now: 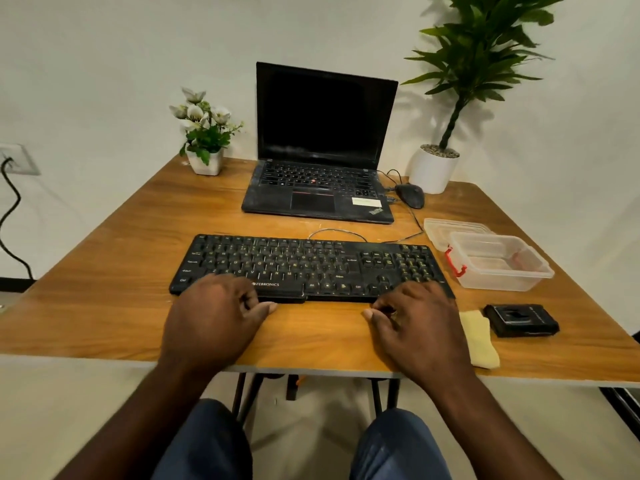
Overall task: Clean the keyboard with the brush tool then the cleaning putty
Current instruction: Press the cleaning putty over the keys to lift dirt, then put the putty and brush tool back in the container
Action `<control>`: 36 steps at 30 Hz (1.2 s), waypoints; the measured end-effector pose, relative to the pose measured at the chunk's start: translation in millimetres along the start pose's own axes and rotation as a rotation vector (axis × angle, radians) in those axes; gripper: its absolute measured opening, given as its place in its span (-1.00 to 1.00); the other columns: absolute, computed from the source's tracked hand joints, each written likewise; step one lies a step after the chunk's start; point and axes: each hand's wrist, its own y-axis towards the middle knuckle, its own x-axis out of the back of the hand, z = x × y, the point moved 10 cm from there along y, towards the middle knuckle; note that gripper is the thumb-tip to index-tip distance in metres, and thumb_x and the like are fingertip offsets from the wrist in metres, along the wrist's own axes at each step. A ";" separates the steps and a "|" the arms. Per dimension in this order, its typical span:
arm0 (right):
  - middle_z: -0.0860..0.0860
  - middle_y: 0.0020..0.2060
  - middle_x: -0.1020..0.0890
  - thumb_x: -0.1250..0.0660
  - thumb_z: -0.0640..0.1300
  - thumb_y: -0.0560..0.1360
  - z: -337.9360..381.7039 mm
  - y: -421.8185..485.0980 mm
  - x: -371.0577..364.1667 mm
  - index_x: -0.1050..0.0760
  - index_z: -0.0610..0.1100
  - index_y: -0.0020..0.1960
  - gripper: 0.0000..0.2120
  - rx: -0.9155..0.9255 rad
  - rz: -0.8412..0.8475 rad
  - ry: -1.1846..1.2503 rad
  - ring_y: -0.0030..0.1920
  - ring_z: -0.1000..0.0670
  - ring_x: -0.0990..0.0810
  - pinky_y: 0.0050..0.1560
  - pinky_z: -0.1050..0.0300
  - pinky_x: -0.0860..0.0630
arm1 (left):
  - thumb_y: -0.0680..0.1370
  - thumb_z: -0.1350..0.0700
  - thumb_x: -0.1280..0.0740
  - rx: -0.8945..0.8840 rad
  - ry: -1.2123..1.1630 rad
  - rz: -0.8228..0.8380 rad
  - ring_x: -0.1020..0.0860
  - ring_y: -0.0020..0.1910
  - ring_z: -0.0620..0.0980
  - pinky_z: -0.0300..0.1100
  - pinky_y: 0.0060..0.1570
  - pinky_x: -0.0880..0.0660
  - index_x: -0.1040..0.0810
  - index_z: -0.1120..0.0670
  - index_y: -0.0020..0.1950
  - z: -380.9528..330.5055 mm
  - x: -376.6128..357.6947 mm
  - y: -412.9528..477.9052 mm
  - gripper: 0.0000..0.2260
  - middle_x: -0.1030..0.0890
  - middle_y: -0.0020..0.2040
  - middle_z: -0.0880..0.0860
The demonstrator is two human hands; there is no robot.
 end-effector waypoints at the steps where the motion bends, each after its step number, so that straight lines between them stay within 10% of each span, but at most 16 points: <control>1: 0.18 0.05 -0.62 -0.33 0.24 0.55 -1.5 0.2 0.1 -0.66 0.14 0.09 -0.75 -0.018 -0.012 0.002 0.17 0.05 -0.42 0.14 0.02 -0.43 | 0.47 -0.25 -0.45 0.011 -0.010 -0.014 -0.43 -0.28 -0.19 -0.19 -0.35 -0.31 -0.48 -0.10 -0.32 6.2 3.1 2.9 -0.68 -0.49 -0.34 -0.16; 36: 0.10 0.24 -0.54 -0.18 0.48 0.50 -18.2 57.2 -20.5 -0.53 0.13 0.29 -0.44 -0.169 0.023 -0.003 0.28 -0.02 -0.44 0.24 -0.12 -0.48 | 0.49 -0.25 -0.46 0.023 -0.016 -0.098 -0.50 -0.18 -0.09 -0.13 -0.28 -0.35 -0.48 -0.10 -0.28 9.5 -28.0 87.6 -0.68 -0.52 -0.28 -0.16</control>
